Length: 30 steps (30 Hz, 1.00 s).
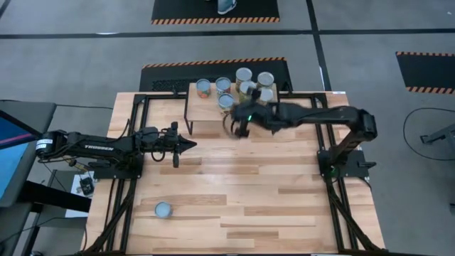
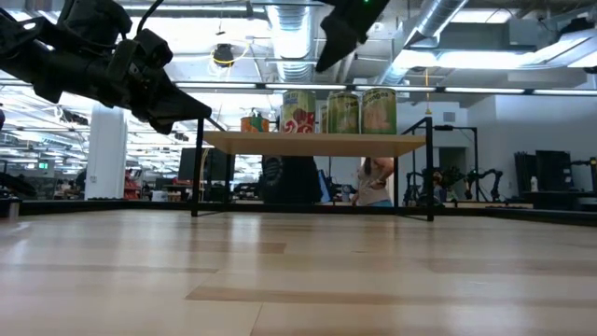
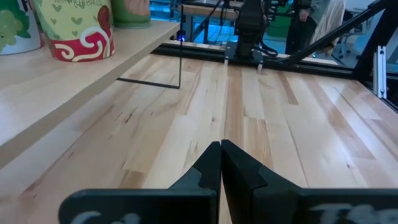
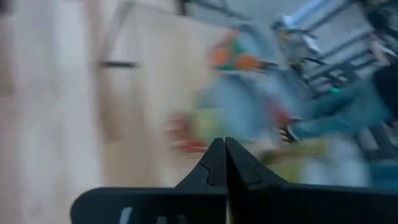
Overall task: Pick and place cans onto a shelf
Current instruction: Adjust the canned fruits on the shelf
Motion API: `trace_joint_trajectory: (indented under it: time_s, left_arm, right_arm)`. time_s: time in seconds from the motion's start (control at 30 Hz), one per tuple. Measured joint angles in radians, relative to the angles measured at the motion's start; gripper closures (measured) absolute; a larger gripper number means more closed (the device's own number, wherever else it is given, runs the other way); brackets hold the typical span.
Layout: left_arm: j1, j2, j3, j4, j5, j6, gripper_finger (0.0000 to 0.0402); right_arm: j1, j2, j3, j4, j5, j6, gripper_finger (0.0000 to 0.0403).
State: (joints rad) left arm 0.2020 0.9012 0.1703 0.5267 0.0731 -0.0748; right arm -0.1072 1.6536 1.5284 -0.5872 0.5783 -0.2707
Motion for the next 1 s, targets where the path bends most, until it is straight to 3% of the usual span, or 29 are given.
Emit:
trace_joint_trajectory:
  time_s: [0.23, 0.47, 1.0]
  left_arm:
    - [0.000, 0.000, 0.000, 0.002, 0.000, 0.000, 0.0401]
    - [0.000, 0.000, 0.000, 0.002, 0.000, 0.001, 0.0402]
    - [0.000, 0.000, 0.000, 0.002, 0.000, 0.002, 0.0401]
  right_arm:
    - [-0.165, -0.067, 0.029, -0.006, -0.013, -0.025, 0.0397]
    - [-0.326, -0.048, 0.030, -0.022, -0.230, -0.026, 0.0397]
    - [-0.342, -0.011, 0.029, -0.053, -0.329, -0.044, 0.0397]
